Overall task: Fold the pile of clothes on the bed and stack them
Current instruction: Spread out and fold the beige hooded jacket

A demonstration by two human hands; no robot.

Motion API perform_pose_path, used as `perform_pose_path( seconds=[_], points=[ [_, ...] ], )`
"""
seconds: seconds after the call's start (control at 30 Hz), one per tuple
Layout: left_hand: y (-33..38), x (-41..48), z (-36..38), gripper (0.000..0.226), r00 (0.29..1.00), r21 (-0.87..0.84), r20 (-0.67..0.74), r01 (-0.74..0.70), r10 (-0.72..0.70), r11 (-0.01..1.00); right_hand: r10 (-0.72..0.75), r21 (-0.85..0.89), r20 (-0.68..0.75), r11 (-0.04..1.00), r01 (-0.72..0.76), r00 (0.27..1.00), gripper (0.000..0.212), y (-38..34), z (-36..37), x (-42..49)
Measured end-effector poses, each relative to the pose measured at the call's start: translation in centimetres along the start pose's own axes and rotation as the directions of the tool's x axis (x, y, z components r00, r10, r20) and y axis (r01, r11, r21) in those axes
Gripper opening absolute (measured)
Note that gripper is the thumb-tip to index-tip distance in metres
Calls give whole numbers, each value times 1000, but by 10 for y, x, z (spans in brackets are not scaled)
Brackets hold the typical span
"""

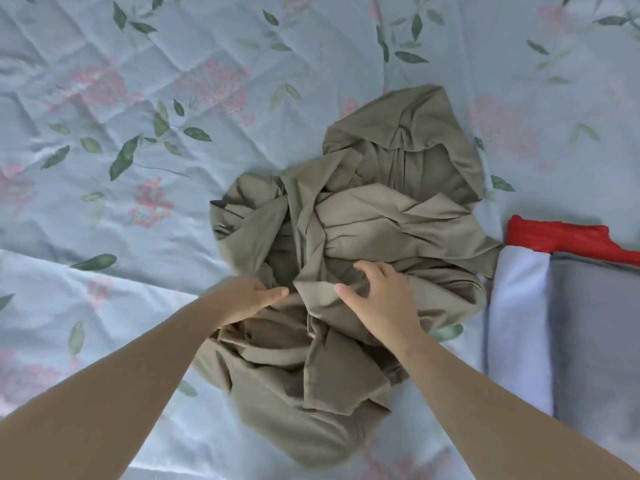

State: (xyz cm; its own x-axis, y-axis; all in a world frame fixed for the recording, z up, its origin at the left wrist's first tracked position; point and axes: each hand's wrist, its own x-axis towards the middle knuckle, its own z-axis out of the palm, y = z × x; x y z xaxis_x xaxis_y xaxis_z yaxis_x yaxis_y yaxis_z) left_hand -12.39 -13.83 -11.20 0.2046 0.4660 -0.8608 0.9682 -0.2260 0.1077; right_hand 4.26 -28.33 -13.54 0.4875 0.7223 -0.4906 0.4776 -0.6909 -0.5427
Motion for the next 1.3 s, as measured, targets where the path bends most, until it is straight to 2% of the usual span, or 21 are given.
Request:
perform_pose_path(
  seconds=[0.03,0.07,0.1,0.17,0.23,0.27,0.33,0.43,0.5,0.53,0.6,0.67,0.73,0.8,0.83,0.93,1.03,1.13,1.2,1.23,1.3],
  points=[
    [-4,9,-6,41,979,-25,-202,-15,10,1000,11,-9,12,1000,-11,1000,56,-10,4,3],
    [-7,18,-11,35,925,-60,-378,-58,32,997,33,-26,40,999,-32,999,59,-20,9,6],
    [-7,25,-14,41,881,-90,-469,-125,68,988,58,-74,87,996,-52,995,63,-30,15,11],
    [-6,33,-12,76,905,-102,-384,-238,182,966,83,-224,179,974,-41,980,65,-45,30,17],
    [-6,35,-1,94,930,40,-193,-312,314,949,90,-297,159,954,-40,983,52,-52,38,15],
    [-9,35,4,93,916,123,-147,-356,372,926,108,-285,94,956,-77,990,45,-51,39,12],
    [-20,30,13,84,860,194,-166,-451,482,871,200,-227,-115,948,-221,973,39,-42,34,2],
    [-46,20,30,72,755,13,-369,-579,542,815,372,-30,-439,904,-427,818,37,-27,21,-24],
    [-63,17,40,80,771,-77,-436,-545,464,835,408,102,-505,903,-417,760,34,-25,24,-44],
    [-71,18,44,89,811,-70,-395,-494,431,867,399,111,-498,910,-400,770,34,-26,30,-55],
    [-81,17,45,98,895,-27,-191,-415,403,909,382,120,-417,922,-367,825,38,-28,46,-75],
    [-85,15,48,71,927,-48,-25,-376,375,925,386,104,-266,922,-372,883,58,-28,64,-93],
    [-84,9,49,33,921,58,80,-386,381,921,367,-45,-109,927,-373,924,81,-25,78,-106],
    [-82,-1,51,13,907,118,140,-413,396,903,332,-64,-54,940,-335,942,76,-15,86,-112],
    [-81,-8,52,15,905,68,143,-412,400,909,341,24,-68,940,-340,938,66,-9,86,-114],
    [-86,-27,50,26,954,-207,49,-280,296,937,475,345,-185,851,-396,860,38,2,64,-125],
    [-98,-41,51,26,989,-442,-27,-144,147,885,564,486,-297,784,-386,771,22,20,32,-148],
    [-99,-54,63,22,977,-411,-208,-129,45,902,696,653,-349,661,-370,627,12,45,12,-176],
    [-91,-64,77,22,963,-362,-270,-113,11,925,798,770,-271,516,-376,539,10,63,6,-188],
    [-87,-69,84,22,969,-326,-246,-103,21,940,814,778,-217,478,-408,539,11,71,6,-193],
    [-81,-76,99,19,990,-302,-127,-103,67,948,792,744,-93,458,-486,604,18,77,10,-203]
  ],
)
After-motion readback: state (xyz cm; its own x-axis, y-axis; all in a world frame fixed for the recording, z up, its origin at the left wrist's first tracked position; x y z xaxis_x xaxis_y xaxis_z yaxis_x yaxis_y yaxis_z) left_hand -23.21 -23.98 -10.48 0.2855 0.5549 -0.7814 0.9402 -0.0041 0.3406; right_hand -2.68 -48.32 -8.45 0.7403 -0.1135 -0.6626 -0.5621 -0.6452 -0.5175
